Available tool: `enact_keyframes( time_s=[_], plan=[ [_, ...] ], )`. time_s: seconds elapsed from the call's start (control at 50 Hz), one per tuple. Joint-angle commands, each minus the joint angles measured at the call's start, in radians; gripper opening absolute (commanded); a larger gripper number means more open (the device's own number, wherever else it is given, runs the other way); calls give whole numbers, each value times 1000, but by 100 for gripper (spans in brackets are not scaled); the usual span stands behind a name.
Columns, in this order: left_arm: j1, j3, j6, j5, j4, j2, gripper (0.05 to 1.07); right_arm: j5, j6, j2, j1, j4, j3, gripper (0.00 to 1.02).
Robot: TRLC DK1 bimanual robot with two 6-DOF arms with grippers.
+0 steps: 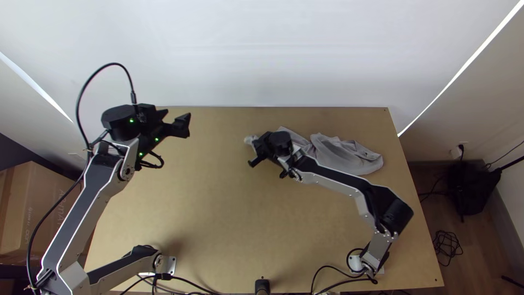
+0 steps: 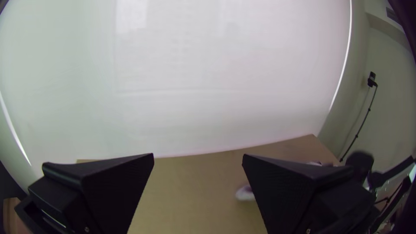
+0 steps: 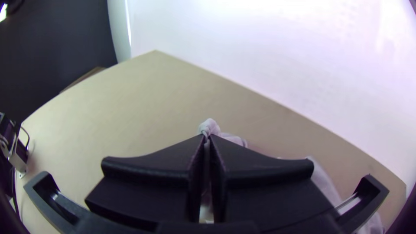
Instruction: Fold the t-shirt
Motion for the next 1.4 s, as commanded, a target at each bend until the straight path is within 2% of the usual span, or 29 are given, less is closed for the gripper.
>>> enact_keyframes(
  time_s=[0.0,0.32,0.6,0.82,1.26,1.38],
  plan=[
    [-56,-42,7,7,9,-8,103,34,30,-81,-43,32,27,2],
    [-300,-143,1,7,63,87,103,111,50,-215,-208,92,-66,2],
    [-487,-141,-39,7,250,321,103,131,95,-340,-328,100,-139,2],
    [-579,-20,-111,7,347,539,103,134,96,-416,-390,100,-178,2],
    [-711,393,-266,5,347,929,103,134,121,-417,-449,115,-221,2],
    [-726,501,-278,5,337,1010,103,134,123,-411,-460,115,-223,2]
  ],
)
